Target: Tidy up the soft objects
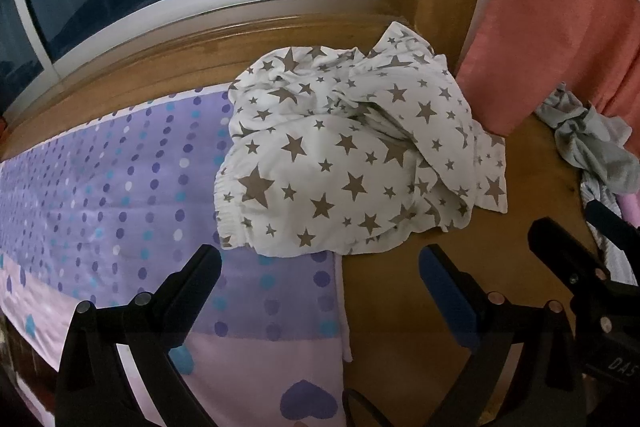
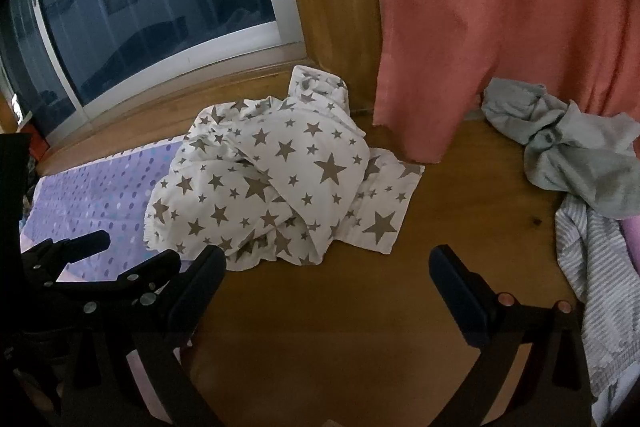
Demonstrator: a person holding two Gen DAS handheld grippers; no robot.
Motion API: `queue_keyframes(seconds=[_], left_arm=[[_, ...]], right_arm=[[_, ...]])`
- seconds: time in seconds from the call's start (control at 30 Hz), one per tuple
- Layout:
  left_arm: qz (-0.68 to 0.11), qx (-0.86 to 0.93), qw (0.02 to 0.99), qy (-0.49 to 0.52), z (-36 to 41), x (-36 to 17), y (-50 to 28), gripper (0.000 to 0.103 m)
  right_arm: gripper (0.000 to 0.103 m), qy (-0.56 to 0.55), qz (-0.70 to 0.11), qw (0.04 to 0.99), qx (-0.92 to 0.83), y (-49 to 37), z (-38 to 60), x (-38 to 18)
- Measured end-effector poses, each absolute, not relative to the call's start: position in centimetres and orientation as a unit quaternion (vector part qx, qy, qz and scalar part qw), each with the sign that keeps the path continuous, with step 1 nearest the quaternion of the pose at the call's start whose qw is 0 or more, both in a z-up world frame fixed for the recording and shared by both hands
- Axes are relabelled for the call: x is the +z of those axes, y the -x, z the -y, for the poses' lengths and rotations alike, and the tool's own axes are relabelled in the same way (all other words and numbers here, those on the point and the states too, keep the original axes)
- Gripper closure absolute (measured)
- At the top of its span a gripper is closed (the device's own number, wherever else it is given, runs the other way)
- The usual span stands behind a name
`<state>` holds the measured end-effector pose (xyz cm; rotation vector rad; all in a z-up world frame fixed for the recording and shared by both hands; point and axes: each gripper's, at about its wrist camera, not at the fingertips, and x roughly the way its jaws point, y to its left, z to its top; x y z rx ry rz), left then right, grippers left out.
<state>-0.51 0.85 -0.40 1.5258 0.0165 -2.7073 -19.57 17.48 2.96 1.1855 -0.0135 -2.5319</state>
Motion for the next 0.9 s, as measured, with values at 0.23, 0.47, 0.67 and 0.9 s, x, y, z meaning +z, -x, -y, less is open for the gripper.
queue_keyframes(seconds=[0.23, 0.47, 0.67, 0.9], left_arm=[[-0.009, -0.865, 0.025, -0.501, -0.5, -1.0, 1.1, 0.002], [-0.016, -0.860, 0.029, -0.508, 0.1, -1.6, 1.9, 0.002], [0.002, -0.865, 0.028, -0.501, 0.4, -2.5, 3.7, 0.002], [-0.005, -0.862, 0.037, -0.505, 1.5, -4.3, 6.3, 0.002]], right_arm=[[0.000, -0.430, 0.008, 0.182, -0.884, 20.6, -17.2, 2.2], [0.000, -0.443, 0.009, 0.195, -0.875, 21.8, -16.6, 1.3], [0.000, -0.431, -0.009, 0.207, -0.878, 23.8, -15.6, 0.9], [0.000, -0.432, -0.036, 0.221, -0.874, 27.1, -13.7, -0.6]])
